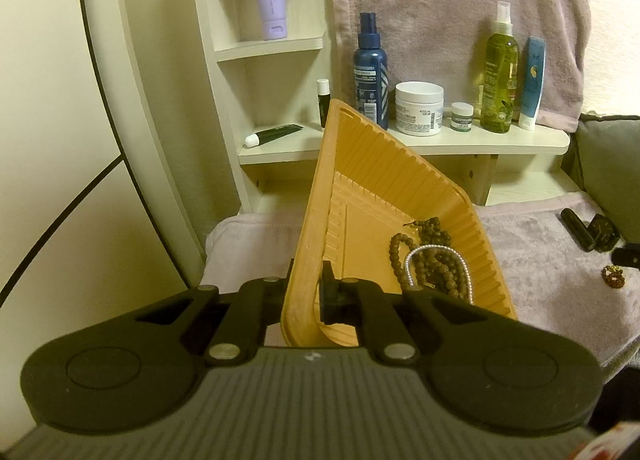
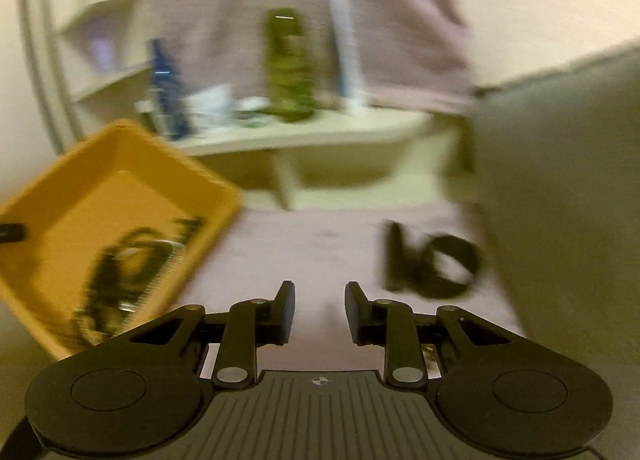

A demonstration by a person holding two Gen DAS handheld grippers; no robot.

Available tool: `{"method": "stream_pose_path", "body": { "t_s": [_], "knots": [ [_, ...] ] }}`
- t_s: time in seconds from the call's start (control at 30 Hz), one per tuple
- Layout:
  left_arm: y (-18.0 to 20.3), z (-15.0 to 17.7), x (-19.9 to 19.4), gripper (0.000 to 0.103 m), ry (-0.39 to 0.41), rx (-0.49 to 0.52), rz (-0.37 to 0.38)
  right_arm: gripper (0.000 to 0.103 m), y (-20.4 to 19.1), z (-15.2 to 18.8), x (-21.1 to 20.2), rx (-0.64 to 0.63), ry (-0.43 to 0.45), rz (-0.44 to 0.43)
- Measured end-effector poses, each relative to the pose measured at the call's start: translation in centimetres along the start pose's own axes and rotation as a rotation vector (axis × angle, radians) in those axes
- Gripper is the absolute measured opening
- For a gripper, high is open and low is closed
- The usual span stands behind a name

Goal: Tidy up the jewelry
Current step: 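Grasp the amber bead bracelet on the towel with the right gripper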

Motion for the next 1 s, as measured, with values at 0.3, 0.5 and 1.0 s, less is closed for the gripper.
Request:
{"method": "stream_pose_path", "body": {
  "t_s": [0.3, 0.5, 1.0],
  "knots": [
    [0.2, -0.1, -0.2, 0.007, 0.002, 0.005, 0.0, 0.028, 2.7, 2.3, -0.7, -0.067, -0.043, 0.12],
    [0.2, -0.1, -0.2, 0.007, 0.002, 0.007, -0.001, 0.028, 2.0, 2.7, 0.6, -0.108, -0.047, 0.115],
    [0.1, 0.0, 0.0, 0.007, -0.001, 0.005, -0.002, 0.022, 3.5, 2.1, 3.4, -0.065, -0.073, 0.132]
  ]
}}
Point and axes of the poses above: each gripper's, at about its wrist camera, not at the fingertips, and x roughly the way its jaws point, y to its right, z to its underside, the point moved 4 cm from there along x, roughly the way its jaws point, and after that the axes turned 5 degrees about y, right-handed, at the moved point
